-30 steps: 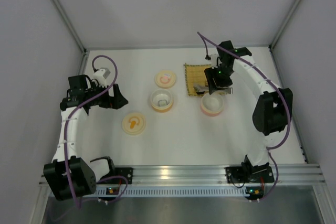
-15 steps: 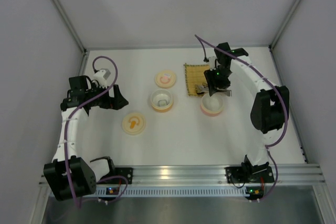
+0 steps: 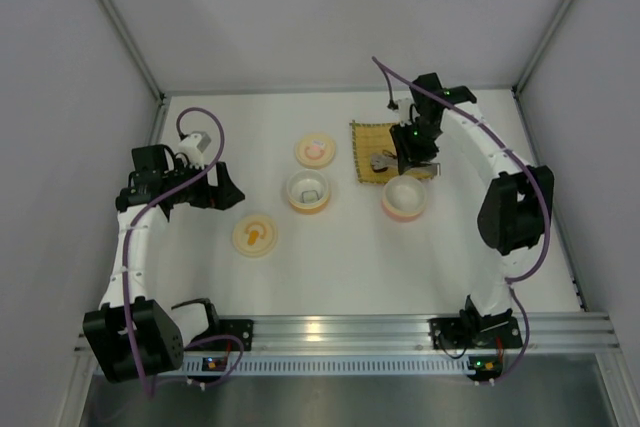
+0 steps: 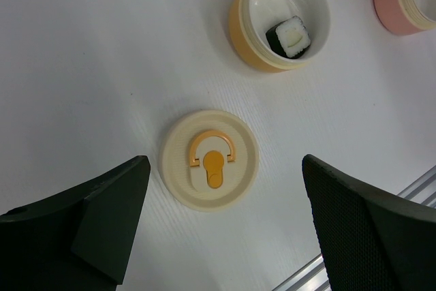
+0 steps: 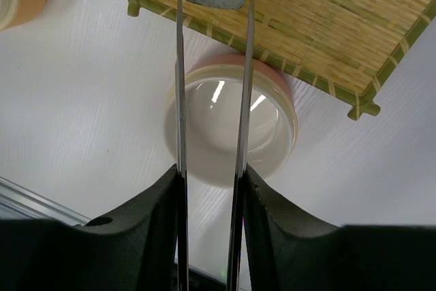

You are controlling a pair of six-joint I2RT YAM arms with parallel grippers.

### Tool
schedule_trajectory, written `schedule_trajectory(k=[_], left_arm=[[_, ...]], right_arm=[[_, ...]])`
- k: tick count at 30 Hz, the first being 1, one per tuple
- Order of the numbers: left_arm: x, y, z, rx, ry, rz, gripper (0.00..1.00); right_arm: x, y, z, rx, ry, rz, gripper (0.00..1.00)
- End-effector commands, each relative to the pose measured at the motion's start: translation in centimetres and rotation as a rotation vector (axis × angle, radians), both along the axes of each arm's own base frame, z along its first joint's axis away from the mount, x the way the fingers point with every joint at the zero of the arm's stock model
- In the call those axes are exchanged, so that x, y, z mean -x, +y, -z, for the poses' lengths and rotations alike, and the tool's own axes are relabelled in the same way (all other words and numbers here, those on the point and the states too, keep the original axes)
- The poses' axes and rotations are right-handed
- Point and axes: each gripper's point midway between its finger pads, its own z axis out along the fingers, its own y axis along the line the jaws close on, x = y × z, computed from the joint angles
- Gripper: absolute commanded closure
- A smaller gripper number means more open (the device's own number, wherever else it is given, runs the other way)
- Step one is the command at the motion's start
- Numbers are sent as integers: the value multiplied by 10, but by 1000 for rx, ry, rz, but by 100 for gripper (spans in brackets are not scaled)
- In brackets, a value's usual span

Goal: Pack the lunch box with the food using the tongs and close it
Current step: Pick up the fake food from the plate, then place the fake food in the packing box.

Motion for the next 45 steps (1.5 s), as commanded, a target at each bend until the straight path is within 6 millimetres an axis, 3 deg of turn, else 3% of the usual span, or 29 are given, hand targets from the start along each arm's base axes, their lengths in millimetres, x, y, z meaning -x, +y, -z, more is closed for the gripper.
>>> schedule_trajectory(k=[1, 6, 12, 16, 22, 33, 39, 45], left_arm=[[-5, 0, -13, 2, -68, 8, 2], [-3, -3, -19, 10, -63, 37, 2], [1, -4, -24, 2, -64, 60, 2], [4, -5, -22, -1, -60, 64, 2], [9, -6, -21, -4, -56, 65, 2], [10, -6, -20, -4, -55, 61, 2], [8, -5, -18, -5, -48, 60, 2], [8, -5, -16, 0, -44, 63, 2]], right_arm=[[-13, 7, -55, -75, -166, -20, 75], [-14, -3, -86, -151, -238, -28, 78], [23, -31, -120, -134, -362, -120, 78], [54, -48, -109, -92, -348, -169, 78], [84, -61, -88, -37, -322, -224, 76], [87, -73, -43, 35, -275, -198, 76], [85, -75, -27, 51, -256, -197, 75], [79, -74, -23, 50, -265, -192, 72]])
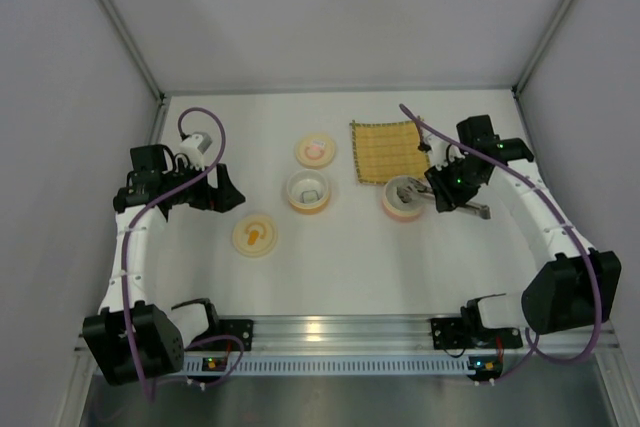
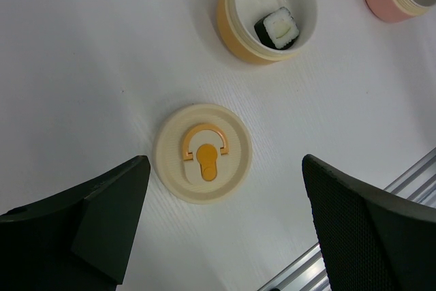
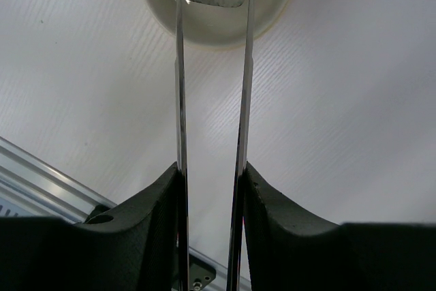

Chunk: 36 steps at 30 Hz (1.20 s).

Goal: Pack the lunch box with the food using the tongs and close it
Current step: Place the fake food in the packing box.

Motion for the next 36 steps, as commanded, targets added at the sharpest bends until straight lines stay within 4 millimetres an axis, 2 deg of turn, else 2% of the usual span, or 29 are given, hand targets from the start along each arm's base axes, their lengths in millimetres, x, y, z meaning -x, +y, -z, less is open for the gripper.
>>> schedule_trajectory(k=[1, 6, 17, 19, 27, 31, 36], left_arm=[[-1, -1, -8, 6, -37, 19, 2], [-1, -1, -8, 1, -36, 18, 2], [-2, 0, -8, -1, -38, 17, 2], [-3, 0, -9, 0, -41, 18, 2], [-2, 0, -7, -3, -33, 16, 2], [-3, 0, -10, -2, -41, 18, 2], [-3, 1, -13, -10, -43, 12, 2]], right_arm=[[-26, 3, -11, -19, -108, 2, 72], [-30, 6, -9, -22, -107, -2, 67], [-27, 6, 0, -7, -73, -12, 59], [-26, 6, 2, -6, -68, -15, 55], [-25, 8, 0, -15, -63, -14, 50], [-28, 18, -21, -68, -99, -23, 50], [-34, 32, -67, -166, -231, -43, 49]])
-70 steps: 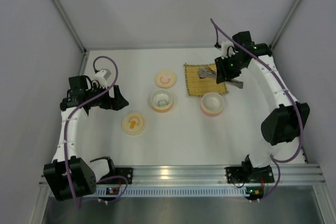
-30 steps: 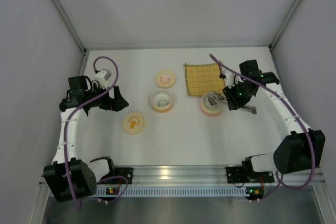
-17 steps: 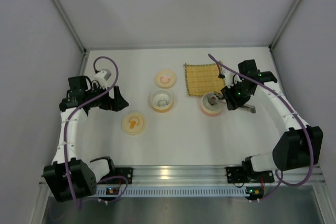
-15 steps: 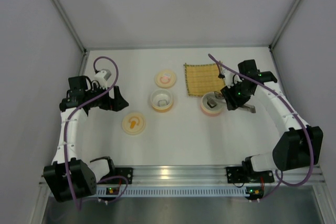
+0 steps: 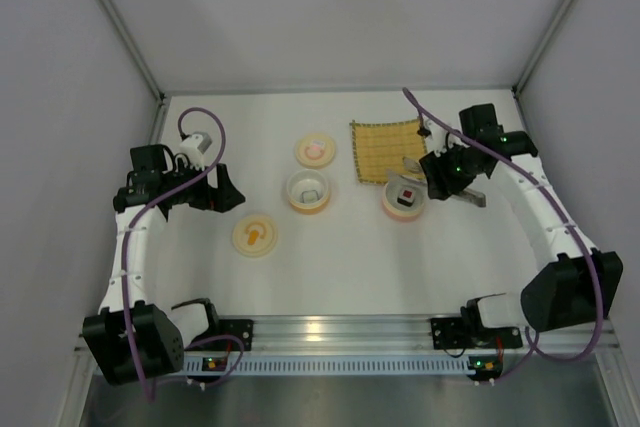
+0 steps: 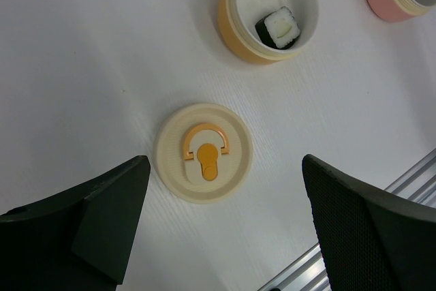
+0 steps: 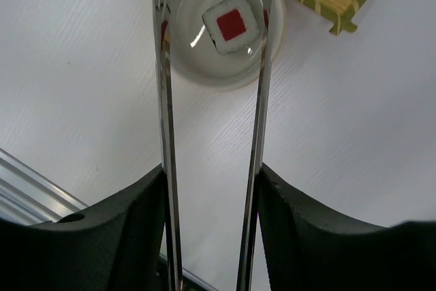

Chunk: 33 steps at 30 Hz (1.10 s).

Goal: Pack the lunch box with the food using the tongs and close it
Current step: Place the fake food in the packing box, then place the clamp at the center of the board.

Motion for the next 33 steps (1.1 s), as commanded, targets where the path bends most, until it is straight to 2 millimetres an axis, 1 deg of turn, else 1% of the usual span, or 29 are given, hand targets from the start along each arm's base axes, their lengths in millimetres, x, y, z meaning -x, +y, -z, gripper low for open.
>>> schedule_trajectory(k=[1, 3, 6, 9, 10, 11, 13, 14, 16, 18, 19, 20, 21, 22, 24, 25, 26, 27, 28, 29, 31, 32, 33], left_arm=[[-3, 2, -14, -13, -44, 12, 2], [-1, 3, -13, -23, -40, 12, 2], [1, 2, -18, -28, -51, 20, 2], [2, 3, -23, -40, -67, 19, 2], [2, 4, -24, -46, -68, 16, 2], [2, 4, -26, -49, -73, 16, 2], [3, 5, -29, -55, -78, 16, 2], [3, 5, -30, -58, -82, 15, 2], [2, 6, -32, -61, -90, 12, 2], [2, 6, -32, -61, -88, 7, 2], [1, 6, -32, -59, -88, 7, 2], [1, 6, -32, -56, -87, 9, 2], [0, 6, -32, -54, -86, 9, 2], [0, 5, -31, -51, -80, 8, 2], [-1, 5, -31, -49, -86, 8, 2], [-2, 5, -31, -46, -86, 7, 2], [-3, 5, -30, -46, -90, 8, 2], [-3, 4, -29, -39, -85, 13, 2], [-3, 4, -29, -37, -84, 14, 2], [-4, 4, -27, -35, -80, 15, 2], [-5, 4, -25, -33, -71, 15, 2], [-6, 4, -26, -32, -71, 14, 2], [-7, 4, -24, -30, -65, 15, 2]], right_arm=[[-13, 19, -58, -116, -186, -24, 49], [-16, 21, -69, -137, -224, -12, 49], [-19, 23, -77, -157, -255, 8, 49], [-25, 17, -82, -153, -291, 71, 50], [-30, 15, -86, -167, -316, 104, 50], [-32, 12, -87, -169, -329, 128, 50], [-42, 1, -93, -164, -379, 193, 50], [-45, -4, -93, -166, -386, 224, 50], [-54, -21, -94, -150, -413, 295, 50], [-60, -33, -87, -142, -404, 322, 50], [-63, -42, -84, -142, -396, 341, 50], [-69, -57, -76, -133, -375, 381, 50], [-72, -64, -73, -127, -368, 400, 50], [-75, -81, -68, -117, -362, 449, 50], [-83, -99, -58, -103, -347, 496, 50], [-86, -113, -55, -94, -346, 534, 50], [-90, -120, -48, -93, -329, 546, 51], [-92, -122, -46, -106, -326, 539, 51], [-95, -128, -43, -96, -328, 541, 51], [-98, -132, -35, -89, -310, 542, 51], [-105, -141, -28, -59, -314, 555, 51], [-109, -147, -18, -47, -293, 566, 51], [-112, -151, -14, -37, -291, 577, 51]])
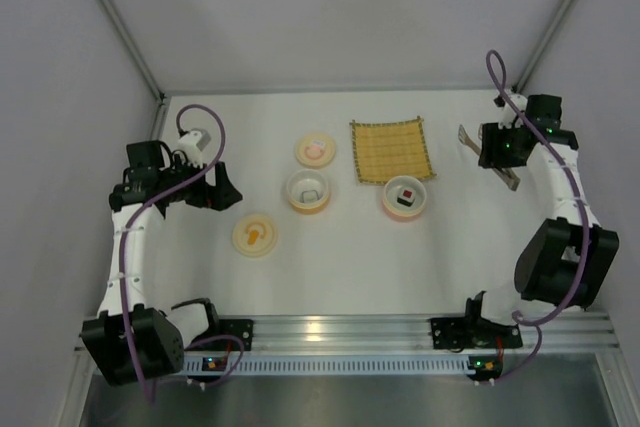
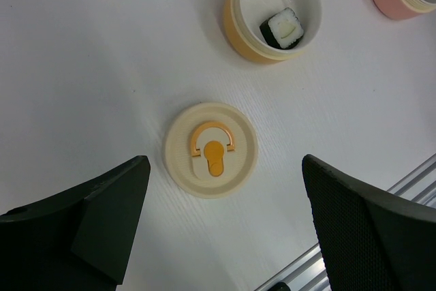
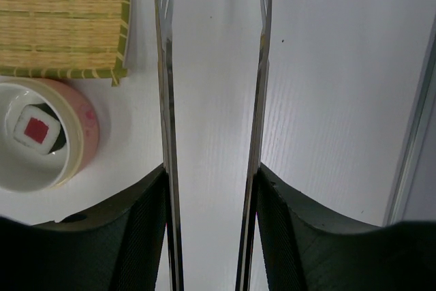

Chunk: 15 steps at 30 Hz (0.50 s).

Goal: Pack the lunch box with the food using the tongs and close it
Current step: Place the clamp at the center of the board.

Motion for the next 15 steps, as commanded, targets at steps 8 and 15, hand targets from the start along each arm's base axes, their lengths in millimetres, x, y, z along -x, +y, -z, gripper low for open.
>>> schedule_trajectory(k=[8, 15], left_arm=[[-15, 2, -4, 20, -22, -12, 2], [-15, 5, -2, -6, -20, -13, 2]], right_arm=[[-68, -36, 40, 45, -38, 73, 49], [-89, -43, 71, 36, 9, 87, 46]])
